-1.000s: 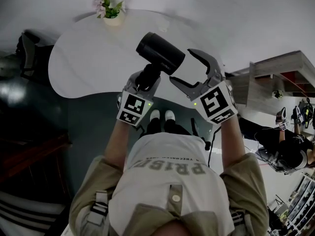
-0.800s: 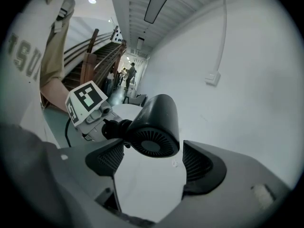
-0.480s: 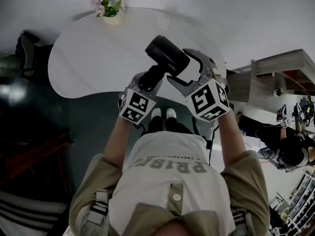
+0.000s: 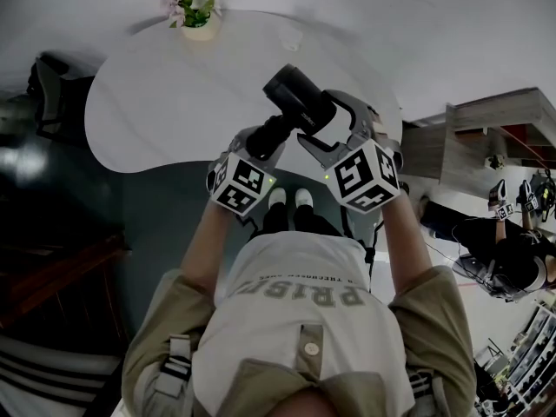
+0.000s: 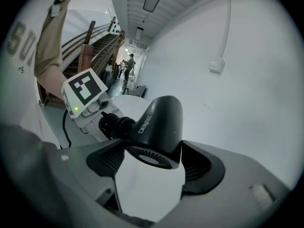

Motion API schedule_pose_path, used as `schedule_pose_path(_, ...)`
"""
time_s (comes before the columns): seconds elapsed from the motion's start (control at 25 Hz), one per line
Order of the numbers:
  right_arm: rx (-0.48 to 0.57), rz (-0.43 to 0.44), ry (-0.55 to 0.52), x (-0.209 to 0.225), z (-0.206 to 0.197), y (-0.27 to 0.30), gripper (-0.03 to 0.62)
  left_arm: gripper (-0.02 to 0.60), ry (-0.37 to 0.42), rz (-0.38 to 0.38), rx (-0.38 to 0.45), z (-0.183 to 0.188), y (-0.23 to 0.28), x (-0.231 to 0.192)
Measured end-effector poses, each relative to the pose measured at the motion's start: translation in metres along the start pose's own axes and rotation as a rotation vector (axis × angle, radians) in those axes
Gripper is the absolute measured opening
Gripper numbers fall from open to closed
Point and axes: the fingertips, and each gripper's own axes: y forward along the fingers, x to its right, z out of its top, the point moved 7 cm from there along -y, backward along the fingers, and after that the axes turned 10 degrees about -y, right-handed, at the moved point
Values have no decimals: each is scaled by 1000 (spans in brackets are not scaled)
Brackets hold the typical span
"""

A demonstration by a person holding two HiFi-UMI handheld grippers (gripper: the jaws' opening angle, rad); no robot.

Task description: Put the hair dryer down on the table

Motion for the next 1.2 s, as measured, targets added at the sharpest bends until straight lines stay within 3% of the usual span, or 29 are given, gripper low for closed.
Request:
schedule_pose_path(0.52, -18, -46, 182, -8, -35, 20, 371, 130, 107, -53, -157, -9, 23, -15)
schedule_pose_path(0.8, -43, -77, 313, -11, -59, 29, 370, 130, 215, -81, -260, -6, 40, -23)
schedule_pose_path(1.2, -109, -38, 509, -32, -97, 52, 370, 133, 288, -175, -417, -28, 66, -28)
